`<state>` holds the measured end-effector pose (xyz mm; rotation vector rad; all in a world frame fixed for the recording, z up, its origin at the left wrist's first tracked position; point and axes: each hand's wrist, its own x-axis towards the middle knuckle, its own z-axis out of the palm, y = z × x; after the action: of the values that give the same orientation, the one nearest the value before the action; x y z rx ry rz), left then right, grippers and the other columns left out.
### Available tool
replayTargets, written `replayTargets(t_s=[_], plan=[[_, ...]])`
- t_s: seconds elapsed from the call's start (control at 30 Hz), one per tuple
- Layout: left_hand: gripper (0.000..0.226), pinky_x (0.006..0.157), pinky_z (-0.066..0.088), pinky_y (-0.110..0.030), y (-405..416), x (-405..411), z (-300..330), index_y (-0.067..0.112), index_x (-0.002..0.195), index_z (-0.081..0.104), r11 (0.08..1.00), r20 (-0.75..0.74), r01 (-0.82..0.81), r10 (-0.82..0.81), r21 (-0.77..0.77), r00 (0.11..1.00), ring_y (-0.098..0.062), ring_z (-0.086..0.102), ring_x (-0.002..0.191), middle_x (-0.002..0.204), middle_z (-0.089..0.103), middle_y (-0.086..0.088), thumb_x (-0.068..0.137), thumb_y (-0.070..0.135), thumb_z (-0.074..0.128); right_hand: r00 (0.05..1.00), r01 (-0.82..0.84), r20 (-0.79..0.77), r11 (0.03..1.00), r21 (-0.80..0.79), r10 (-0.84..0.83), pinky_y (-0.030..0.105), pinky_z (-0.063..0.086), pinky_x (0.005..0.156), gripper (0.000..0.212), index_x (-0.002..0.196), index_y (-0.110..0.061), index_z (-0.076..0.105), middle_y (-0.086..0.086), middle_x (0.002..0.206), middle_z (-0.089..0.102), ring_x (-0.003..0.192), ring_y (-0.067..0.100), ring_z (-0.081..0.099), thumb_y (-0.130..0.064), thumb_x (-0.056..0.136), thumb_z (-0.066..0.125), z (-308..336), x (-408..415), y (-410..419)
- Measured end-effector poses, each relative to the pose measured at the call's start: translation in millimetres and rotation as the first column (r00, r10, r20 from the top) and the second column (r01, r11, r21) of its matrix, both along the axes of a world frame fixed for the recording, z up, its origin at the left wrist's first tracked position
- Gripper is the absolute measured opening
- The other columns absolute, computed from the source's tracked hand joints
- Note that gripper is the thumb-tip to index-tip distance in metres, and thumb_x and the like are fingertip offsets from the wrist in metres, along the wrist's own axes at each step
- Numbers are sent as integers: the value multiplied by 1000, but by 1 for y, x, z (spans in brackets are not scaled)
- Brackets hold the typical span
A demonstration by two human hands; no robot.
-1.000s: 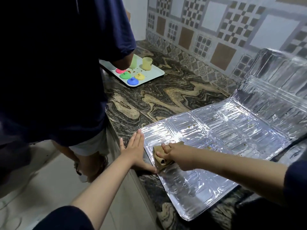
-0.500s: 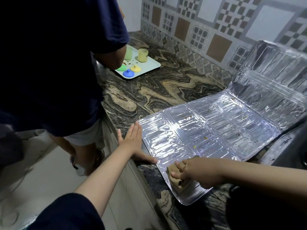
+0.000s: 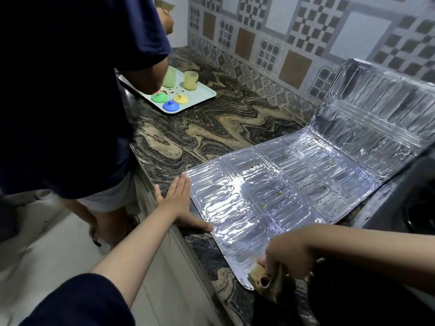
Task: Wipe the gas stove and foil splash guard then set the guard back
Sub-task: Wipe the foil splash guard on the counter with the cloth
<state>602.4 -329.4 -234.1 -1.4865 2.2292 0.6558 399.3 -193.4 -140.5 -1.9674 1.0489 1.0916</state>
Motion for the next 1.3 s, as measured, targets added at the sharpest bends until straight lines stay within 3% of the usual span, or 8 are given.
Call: replayTargets(t_s=[0.17,0.37,0.6,0.73,0.8,0.97,1.17,1.3], plan=[[160,108,-18,-63,-1,-11,11,9,143,-32,1000,62,-6,6,5,998,-20,-39,137,147,-45,-2,42,90,62,964,251,116,964,-83,-241,27,48,64,35,104,-11,66,9,77,59,75,11,50,5,75,54,11,-11,-22],[150,107,-20,-62,14,-59,14,10,143,-31,987,-45,154,-156,-40,987,-25,-39,136,145,-45,-9,54,82,65,902,424,203,868,-257,-381,12,36,45,35,93,-17,62,-3,67,55,57,6,50,7,75,45,43,-33,-43],[150,113,-15,-51,37,-64,-10,6,144,-29,981,-76,183,-188,-72,979,-30,-31,141,148,-41,-13,54,86,60,850,524,319,738,-426,-419,24,39,58,34,87,-22,59,-5,68,55,72,18,52,7,76,46,39,-46,-71],[151,113,-15,-51,37,-40,-8,9,145,-29,978,-48,196,-199,-66,979,-28,-33,140,146,-43,-9,50,91,56,819,569,405,664,-485,-406,23,38,58,22,104,-15,64,-1,82,61,78,20,55,-7,86,55,24,-31,-98],[150,114,-14,-50,38,-24,-8,9,146,-27,980,-44,188,-192,-72,980,-27,-32,140,148,-42,-9,50,91,55,831,549,443,626,-554,-337,24,39,59,20,104,-12,63,7,89,67,82,26,60,-7,87,54,14,-17,-116],[144,116,-13,-50,43,3,-6,9,150,-17,985,-39,158,-162,-72,986,-27,-28,143,155,-29,-11,55,88,56,926,357,366,535,-766,-95,31,49,70,59,134,-25,49,7,123,62,107,31,61,-5,79,53,-18,28,-158],[149,117,-12,-49,44,6,-10,13,148,-22,988,-111,99,-113,-116,987,-21,-34,140,149,-41,-4,50,88,61,998,28,52,658,-752,18,39,36,105,65,145,-12,29,19,153,25,134,34,37,-19,88,59,-65,61,-186],[150,118,-10,-49,45,6,-13,12,149,-21,985,-88,85,-99,-151,991,-22,-32,141,152,-36,-6,48,91,56,998,38,68,690,-723,17,39,43,102,71,148,-16,26,15,157,19,134,33,40,-16,86,60,-67,59,-189]])
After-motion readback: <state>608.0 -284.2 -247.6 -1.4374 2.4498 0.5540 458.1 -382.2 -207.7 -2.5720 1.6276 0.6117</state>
